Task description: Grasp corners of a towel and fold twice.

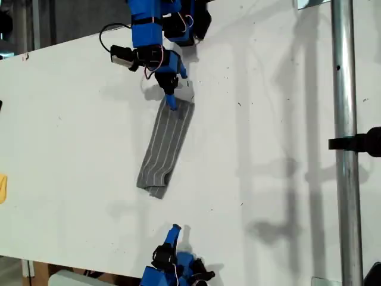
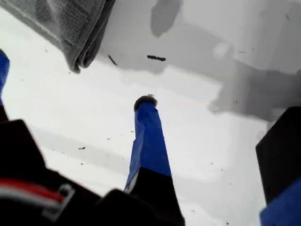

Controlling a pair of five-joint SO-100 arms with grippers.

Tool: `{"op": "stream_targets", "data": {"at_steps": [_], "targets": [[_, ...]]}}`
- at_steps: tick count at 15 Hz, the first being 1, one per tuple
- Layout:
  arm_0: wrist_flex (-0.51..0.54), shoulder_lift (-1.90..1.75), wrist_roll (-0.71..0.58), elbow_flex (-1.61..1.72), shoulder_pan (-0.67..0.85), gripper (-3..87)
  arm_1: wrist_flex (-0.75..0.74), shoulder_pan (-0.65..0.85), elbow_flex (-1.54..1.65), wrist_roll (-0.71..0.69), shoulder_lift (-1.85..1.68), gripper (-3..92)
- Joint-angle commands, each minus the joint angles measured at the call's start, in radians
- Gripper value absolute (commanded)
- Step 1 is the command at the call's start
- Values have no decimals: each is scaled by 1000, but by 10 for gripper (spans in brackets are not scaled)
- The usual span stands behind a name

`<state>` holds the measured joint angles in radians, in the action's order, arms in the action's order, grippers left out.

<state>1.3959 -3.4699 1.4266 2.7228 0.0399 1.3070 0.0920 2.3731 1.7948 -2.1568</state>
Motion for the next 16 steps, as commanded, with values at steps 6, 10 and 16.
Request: {"op": "stream_targets", "data": {"at_steps": [6,10,16], "targets": [[2,-6,32,-3,-49,-26,-362,75,-86,-48,430,442],[-3,-6,23,8,-43,-26,-327,156,-459,-173,762,451],[-3,-6,20,2,-71,-26,-222,311,-813,-302,1006,269]]}}
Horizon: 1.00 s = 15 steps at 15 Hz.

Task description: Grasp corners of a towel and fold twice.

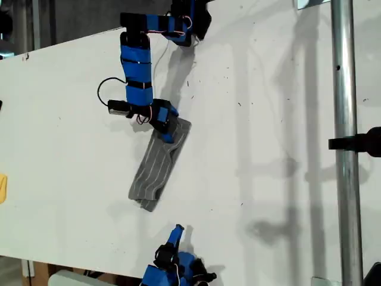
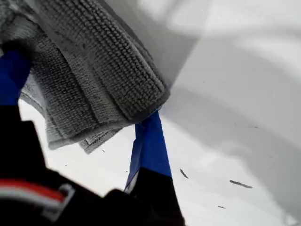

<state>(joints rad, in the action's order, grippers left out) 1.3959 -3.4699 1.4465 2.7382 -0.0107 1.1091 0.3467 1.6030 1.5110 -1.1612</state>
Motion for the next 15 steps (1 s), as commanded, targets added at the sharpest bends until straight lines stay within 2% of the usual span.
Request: {"op": "stream_targets", "data": {"at_steps": [1,3,4,6,8,10,11,13,14,15], "targets": [[-3,-6,0,-14,-26,-26,-32,69,-41,-18,11,220],[-5,-6,-6,-14,-32,-26,-67,87,-20,-18,2,103],[-5,-6,-8,-14,-34,-26,-127,98,43,-14,-40,76],[-5,-6,-11,-17,-40,-26,-249,129,207,-18,-163,41],[-5,-6,-12,-18,-41,-26,-245,138,376,-52,-388,35],[-6,-6,-15,-18,-41,-26,25,78,460,-43,-750,34],[-8,-6,-15,-17,-41,-26,192,29,469,-17,-951,-2],[-9,-6,-17,-17,-44,-26,492,-89,430,101,-1235,-2],[-9,-6,-12,-12,-48,-26,581,-123,353,129,-1272,-2],[-11,-6,-12,-5,-49,-26,511,-110,394,80,-1256,-2]]}}
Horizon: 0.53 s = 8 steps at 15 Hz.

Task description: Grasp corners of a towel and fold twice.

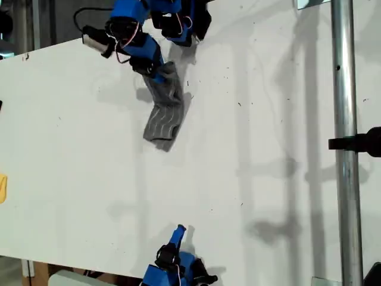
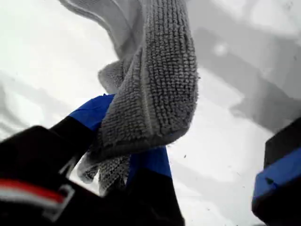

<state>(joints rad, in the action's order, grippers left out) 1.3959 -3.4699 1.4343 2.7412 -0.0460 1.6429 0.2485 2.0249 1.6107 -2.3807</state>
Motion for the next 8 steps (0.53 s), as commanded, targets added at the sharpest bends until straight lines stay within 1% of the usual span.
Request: {"op": "stream_targets", "data": {"at_steps": [1,2,4,5,6,8], "targets": [[-17,-6,-5,-5,-6,-26,-87,-9,-18,-37,11,-2],[-15,-6,-6,-12,-5,-26,-189,8,-5,-69,64,-2],[-14,-6,0,-9,-9,-26,-281,44,-86,-127,249,-2],[-17,-6,3,-3,-11,-26,-360,55,-115,-155,308,-2],[-17,-6,2,-3,-9,-26,-410,72,-143,-172,380,-2],[-15,-6,3,-6,-11,-26,-555,91,-149,-184,508,-2]]}}
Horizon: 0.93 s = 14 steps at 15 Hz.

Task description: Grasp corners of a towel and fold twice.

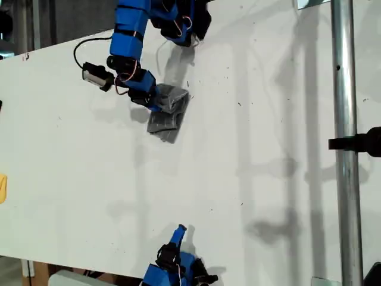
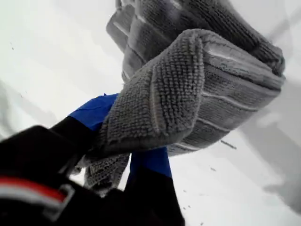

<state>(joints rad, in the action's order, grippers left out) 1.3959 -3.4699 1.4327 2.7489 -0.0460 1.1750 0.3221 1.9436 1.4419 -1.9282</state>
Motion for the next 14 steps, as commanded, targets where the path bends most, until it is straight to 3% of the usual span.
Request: {"op": "stream_targets", "data": {"at_steps": [1,2,3,4,5,6,7,8,12,13,14], "targets": [[-15,-6,5,-14,-11,-26,-161,31,-67,-15,146,-2],[-15,-6,5,-14,-12,-26,-218,38,-78,-20,236,-2],[-15,-6,5,-14,-15,-26,-233,48,-137,-44,336,66],[-14,-6,9,-14,-21,-26,-189,38,-262,-60,417,343],[-14,-6,11,-11,-23,-26,-224,15,-393,-193,434,509],[-14,-6,11,-11,-21,-26,-319,-5,-479,-295,403,427],[-15,-6,11,-11,-20,-26,-425,-2,-506,-387,356,276],[-15,-6,8,-11,-20,-26,-443,26,-523,-408,318,209],[-25,-6,-2,0,-3,-26,-261,72,-376,-394,137,155],[-26,-6,-6,2,3,-26,-207,78,-345,-383,98,119],[-29,-6,-8,6,5,-26,-189,78,-282,-383,31,22]]}}
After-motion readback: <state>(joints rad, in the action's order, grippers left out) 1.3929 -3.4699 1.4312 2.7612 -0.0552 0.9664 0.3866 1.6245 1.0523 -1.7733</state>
